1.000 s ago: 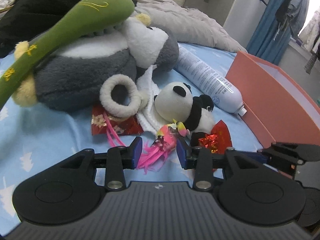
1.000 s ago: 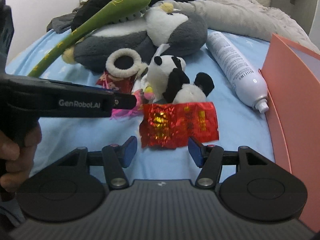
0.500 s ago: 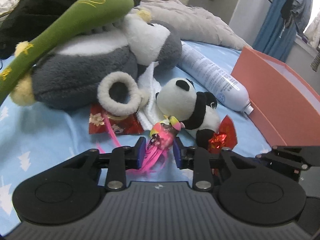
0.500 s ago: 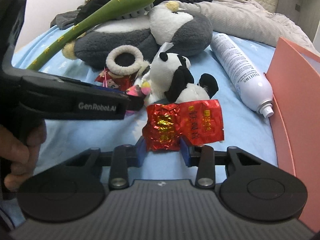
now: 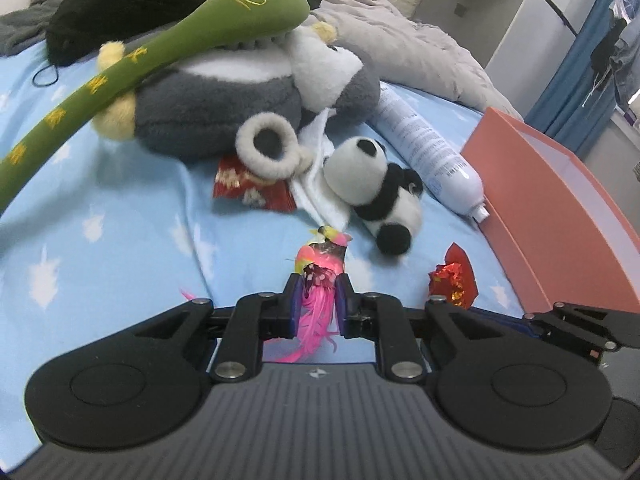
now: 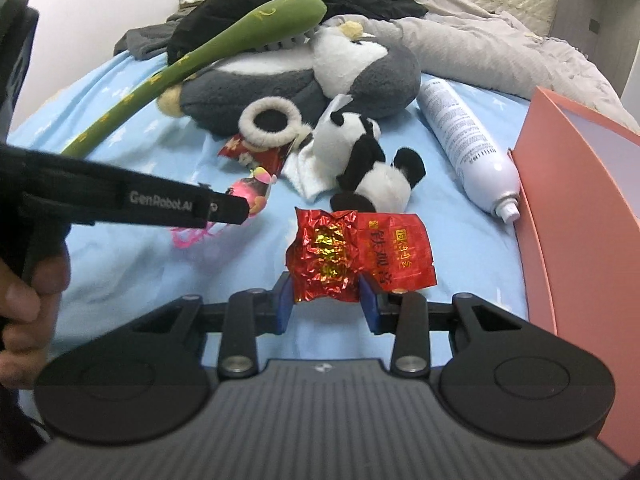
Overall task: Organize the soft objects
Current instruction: 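Lift the doll and red wrapper in both grippers and carry them toward the pink box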
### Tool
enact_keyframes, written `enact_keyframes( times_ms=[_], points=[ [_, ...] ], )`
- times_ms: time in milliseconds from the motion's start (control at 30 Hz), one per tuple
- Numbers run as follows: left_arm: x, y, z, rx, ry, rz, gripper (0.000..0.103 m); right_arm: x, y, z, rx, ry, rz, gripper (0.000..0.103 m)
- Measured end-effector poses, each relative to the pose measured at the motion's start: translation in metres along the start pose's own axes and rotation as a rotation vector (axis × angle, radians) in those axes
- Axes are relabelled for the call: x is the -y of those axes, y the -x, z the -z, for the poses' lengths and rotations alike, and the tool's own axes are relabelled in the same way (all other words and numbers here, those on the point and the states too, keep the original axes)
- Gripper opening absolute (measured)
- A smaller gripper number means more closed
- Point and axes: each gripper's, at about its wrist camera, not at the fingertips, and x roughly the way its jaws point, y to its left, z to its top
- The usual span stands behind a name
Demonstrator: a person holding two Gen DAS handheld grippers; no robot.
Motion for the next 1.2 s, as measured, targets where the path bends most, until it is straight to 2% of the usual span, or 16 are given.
enact_keyframes(
  times_ms=[167,300,367,633,733,800,900,933,1100,1200],
  points=[
    [0.008,0.023,0.019,-0.005,0.02,-0.007,0.021,-0.006,0.02,0.015,-0.02,0.028,0.002,0.039],
    [0.009,0.035,0.043,-0.043,0.081,0.006,0.021,-0.009,0.036,0.028,-0.031,0.07,0.01,0.039],
    [0.01,0.04,0.053,-0.054,0.099,-0.017,0.021,-0.011,0.043,0.034,-0.031,0.098,0.028,0.039],
    [0.015,0.043,0.063,-0.123,0.089,-0.004,0.021,-0.007,0.053,0.05,-0.077,0.127,0.06,0.04],
    [0.013,0.039,0.062,-0.149,0.107,0.002,0.022,0.0,0.054,0.052,-0.087,0.054,0.054,0.039],
    [0.012,0.037,0.061,-0.157,0.116,0.011,0.029,0.002,0.055,0.051,-0.093,0.026,0.051,0.041],
    [0.009,0.04,0.06,-0.144,0.128,0.024,0.036,0.008,0.061,0.048,-0.089,-0.062,0.059,0.055],
    [0.008,0.041,0.06,-0.139,0.132,0.024,0.038,0.012,0.063,0.048,-0.085,-0.105,0.058,0.06],
    [0.006,0.045,0.057,-0.102,0.143,0.028,0.04,0.035,0.063,0.052,-0.107,-0.419,0.057,0.06],
    [0.012,0.043,0.055,-0.093,0.104,0.012,0.04,0.044,0.056,0.058,-0.114,-0.583,0.036,0.06]
  ],
)
